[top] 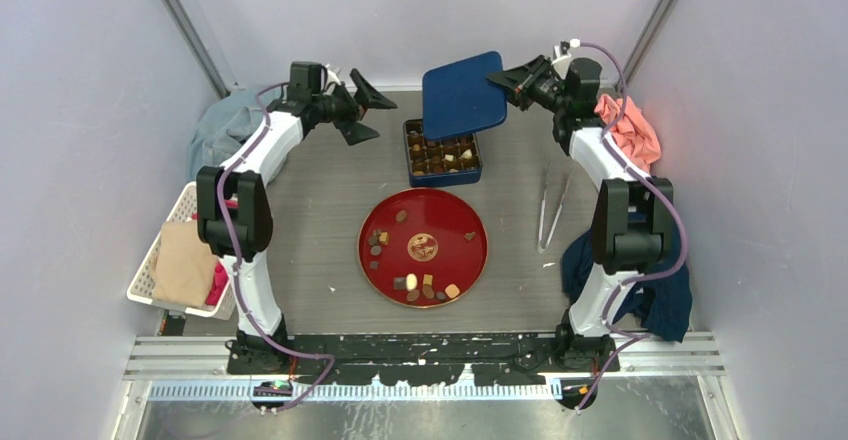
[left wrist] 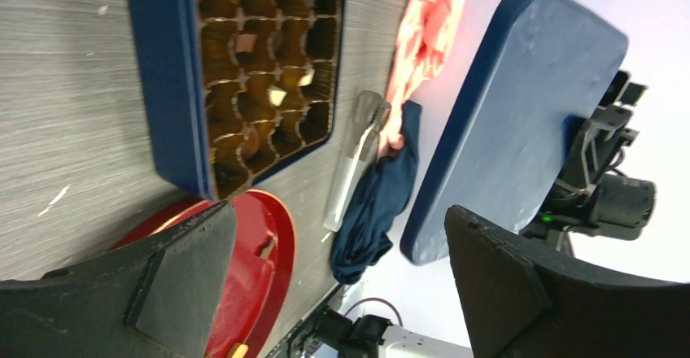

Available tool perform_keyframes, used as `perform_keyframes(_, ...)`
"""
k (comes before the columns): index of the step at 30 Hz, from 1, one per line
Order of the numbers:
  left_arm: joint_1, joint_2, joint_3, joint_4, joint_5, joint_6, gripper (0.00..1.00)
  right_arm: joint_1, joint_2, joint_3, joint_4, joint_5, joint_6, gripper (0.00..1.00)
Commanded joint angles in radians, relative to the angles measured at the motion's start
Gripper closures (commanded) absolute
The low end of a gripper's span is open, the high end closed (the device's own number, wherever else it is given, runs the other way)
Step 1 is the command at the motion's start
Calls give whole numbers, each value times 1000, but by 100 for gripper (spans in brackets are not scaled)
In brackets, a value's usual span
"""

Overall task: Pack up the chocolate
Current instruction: Close the box lid on the packing box.

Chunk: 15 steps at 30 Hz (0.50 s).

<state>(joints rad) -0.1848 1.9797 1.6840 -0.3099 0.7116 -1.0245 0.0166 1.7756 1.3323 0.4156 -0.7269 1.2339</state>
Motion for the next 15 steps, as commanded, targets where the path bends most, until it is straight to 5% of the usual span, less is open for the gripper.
perform_keyframes(1,4,-78,-26,-74,-57,87,0,19,92,161,-153,-67,-132,99)
perform_keyframes(7,4,-94,-76,-86,-113,102,0,87,229,396,-520,-101,-367,99)
perform_keyframes(12,4,-130,-147,-52,-202,116,0,108,276,365,-382,-142,-260,99)
perform_keyframes(15,4,-141,-189,-2,-213,100,2,121,298,307,-144,-160,-109,99)
